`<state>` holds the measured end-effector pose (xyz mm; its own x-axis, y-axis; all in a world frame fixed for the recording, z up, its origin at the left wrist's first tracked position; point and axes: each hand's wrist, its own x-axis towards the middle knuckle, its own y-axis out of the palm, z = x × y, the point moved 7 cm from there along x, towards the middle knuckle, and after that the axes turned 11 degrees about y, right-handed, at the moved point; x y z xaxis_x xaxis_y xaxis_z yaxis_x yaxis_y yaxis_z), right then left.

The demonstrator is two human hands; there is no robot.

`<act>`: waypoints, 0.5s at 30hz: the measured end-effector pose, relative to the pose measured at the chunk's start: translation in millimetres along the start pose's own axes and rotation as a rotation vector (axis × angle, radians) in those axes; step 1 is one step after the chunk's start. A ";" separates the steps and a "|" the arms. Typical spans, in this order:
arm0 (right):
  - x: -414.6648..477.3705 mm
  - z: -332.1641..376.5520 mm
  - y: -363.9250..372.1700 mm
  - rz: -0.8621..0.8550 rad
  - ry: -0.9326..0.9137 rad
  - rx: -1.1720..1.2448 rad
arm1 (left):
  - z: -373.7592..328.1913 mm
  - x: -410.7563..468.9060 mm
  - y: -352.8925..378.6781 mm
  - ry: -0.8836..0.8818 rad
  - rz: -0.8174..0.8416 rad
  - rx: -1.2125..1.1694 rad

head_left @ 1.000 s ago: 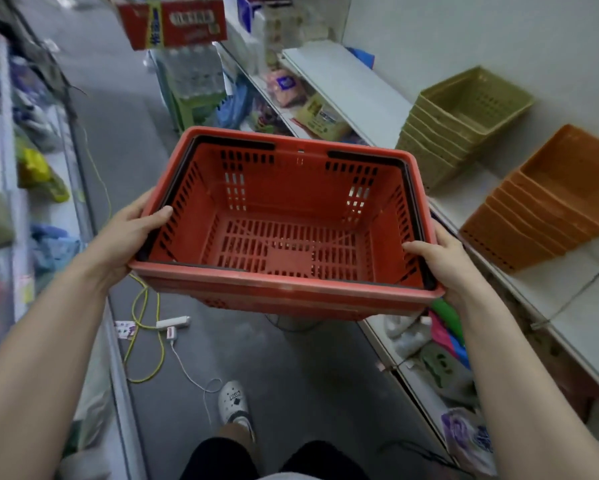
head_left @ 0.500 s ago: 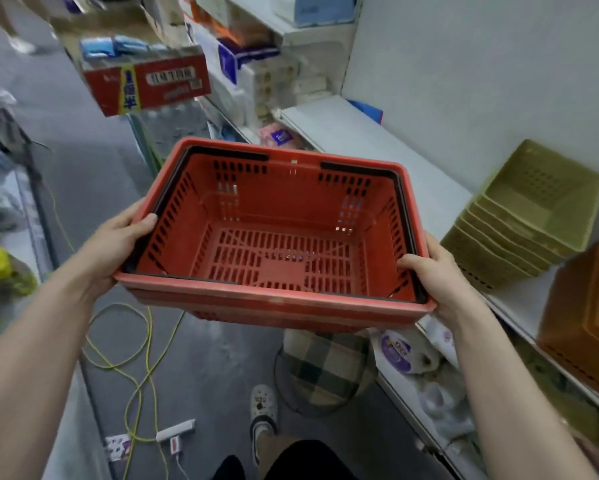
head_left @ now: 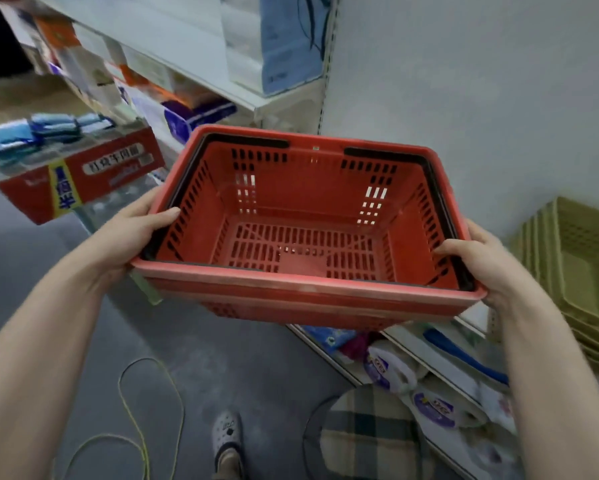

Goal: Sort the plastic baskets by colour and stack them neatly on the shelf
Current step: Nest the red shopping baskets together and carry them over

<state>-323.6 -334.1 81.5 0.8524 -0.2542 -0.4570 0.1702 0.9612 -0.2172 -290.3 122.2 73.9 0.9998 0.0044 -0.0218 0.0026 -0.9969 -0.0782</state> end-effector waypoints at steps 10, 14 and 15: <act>45.8 27.4 -22.4 -0.303 0.112 0.195 | -26.8 194.3 68.8 0.034 0.382 0.044; 71.6 30.1 -35.4 -0.394 0.139 0.252 | -38.7 255.4 106.4 0.065 0.477 0.118; 79.0 31.8 -38.6 -0.415 0.139 0.258 | -39.1 268.4 113.4 0.070 0.486 0.148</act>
<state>-247.2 -387.8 81.3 0.6160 -0.6154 -0.4918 0.6121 0.7669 -0.1929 -20.7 7.2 98.1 0.8836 -0.4676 -0.0247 -0.4615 -0.8606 -0.2155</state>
